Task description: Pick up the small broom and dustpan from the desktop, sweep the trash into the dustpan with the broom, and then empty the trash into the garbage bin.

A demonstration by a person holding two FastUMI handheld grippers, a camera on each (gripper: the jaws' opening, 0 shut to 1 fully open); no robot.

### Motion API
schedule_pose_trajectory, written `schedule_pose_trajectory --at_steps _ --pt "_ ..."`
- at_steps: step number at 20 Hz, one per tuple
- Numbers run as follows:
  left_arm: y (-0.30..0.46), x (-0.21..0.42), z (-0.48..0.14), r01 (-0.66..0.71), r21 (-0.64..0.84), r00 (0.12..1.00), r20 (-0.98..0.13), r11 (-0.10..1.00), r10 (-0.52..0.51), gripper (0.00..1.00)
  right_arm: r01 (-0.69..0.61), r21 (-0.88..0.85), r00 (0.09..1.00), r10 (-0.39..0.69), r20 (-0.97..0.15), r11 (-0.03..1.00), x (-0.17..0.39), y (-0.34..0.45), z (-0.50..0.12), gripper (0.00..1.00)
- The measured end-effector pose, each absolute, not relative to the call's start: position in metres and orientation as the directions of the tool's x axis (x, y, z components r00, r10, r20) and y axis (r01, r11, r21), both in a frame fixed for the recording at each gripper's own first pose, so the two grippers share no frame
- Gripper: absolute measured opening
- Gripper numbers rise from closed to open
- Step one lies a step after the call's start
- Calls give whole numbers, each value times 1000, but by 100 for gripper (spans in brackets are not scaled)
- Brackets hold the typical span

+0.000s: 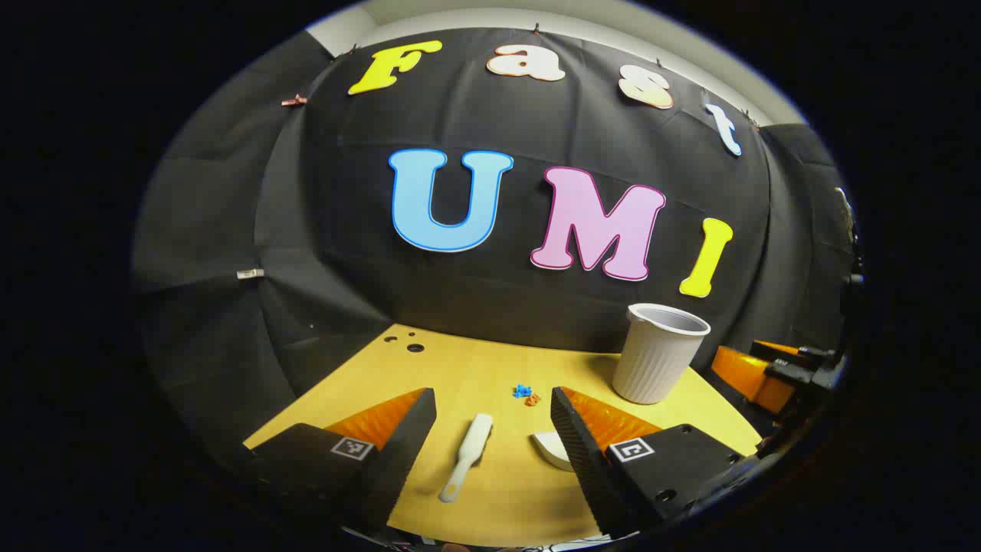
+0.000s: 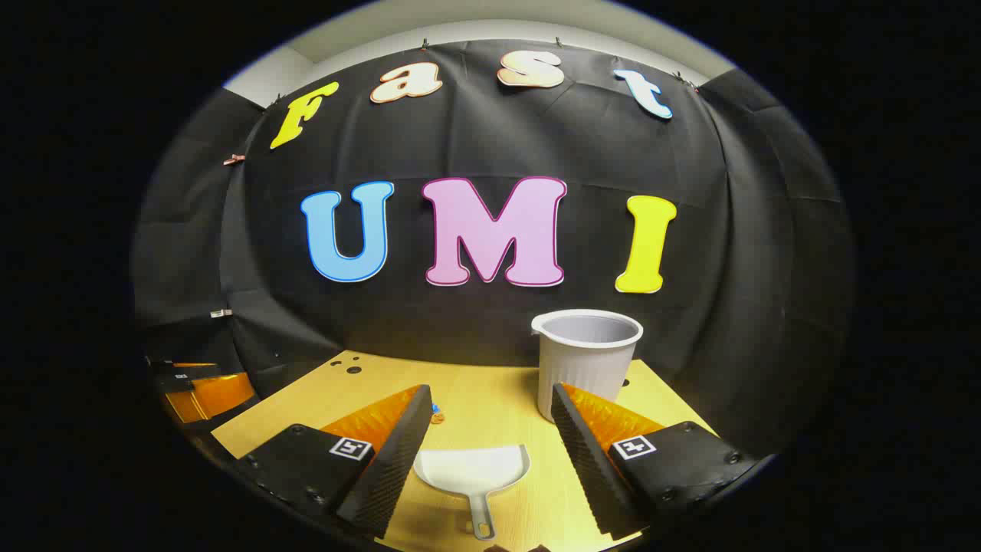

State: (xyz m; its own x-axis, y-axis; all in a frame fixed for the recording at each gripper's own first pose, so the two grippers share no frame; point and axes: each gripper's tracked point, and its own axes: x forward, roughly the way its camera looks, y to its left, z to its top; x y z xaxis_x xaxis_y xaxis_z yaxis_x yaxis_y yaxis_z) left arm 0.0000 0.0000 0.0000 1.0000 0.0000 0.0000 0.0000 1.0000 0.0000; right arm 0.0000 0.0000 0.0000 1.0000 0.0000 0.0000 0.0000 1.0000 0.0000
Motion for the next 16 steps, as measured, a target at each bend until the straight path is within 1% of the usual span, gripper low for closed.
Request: schedule_pose_trajectory --at_steps 2,7,10,16 --pt "2 6 -5 -18 17 1000 -21 1000 18 96 -23 -11 1000 23 -10 1000 -1 5 -6 98" --pt "0 10 -14 -2 -4 999 -49 1000 2 96 -53 -29 998 52 -25 998 0 6 -11 98" --pt "3 13 -17 -9 -9 998 -62 1000 9 96 -67 -30 997 66 -35 997 -1 4 -14 98" --pt "4 21 -28 -19 45 995 -93 999 23 96 -78 -25 995 76 -63 997 0 0 -21 98"
